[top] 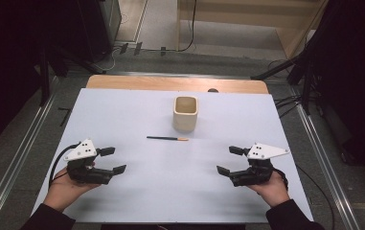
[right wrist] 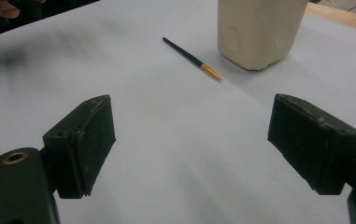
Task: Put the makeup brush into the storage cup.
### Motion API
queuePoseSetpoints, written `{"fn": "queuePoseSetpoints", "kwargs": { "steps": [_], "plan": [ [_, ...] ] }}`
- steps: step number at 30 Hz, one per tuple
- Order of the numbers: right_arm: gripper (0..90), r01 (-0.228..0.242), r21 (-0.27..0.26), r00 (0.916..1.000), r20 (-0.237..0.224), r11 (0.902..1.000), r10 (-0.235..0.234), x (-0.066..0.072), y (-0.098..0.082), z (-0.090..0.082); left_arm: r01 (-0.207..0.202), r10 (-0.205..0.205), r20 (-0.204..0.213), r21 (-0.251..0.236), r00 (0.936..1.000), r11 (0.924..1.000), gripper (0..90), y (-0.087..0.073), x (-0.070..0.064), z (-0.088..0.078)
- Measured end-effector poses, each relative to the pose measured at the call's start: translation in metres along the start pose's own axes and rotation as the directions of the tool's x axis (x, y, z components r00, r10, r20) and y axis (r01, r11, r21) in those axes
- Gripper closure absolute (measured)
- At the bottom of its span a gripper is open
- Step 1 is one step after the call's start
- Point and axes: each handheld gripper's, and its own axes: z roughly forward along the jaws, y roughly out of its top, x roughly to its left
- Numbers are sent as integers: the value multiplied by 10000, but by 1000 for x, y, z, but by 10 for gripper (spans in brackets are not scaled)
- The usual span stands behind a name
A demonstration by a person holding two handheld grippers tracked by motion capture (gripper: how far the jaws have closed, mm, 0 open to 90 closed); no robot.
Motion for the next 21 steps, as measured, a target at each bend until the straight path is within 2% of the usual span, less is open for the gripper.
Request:
{"fn": "queuePoseSetpoints", "kwargs": {
  "steps": [21],
  "plan": [
    [158, -204, 29, 9998, 7, 9998, 204, -1, -1, 0, 108, -108, -18, 51, 9999, 9999, 232, 1, 0, 0]
  ]
}}
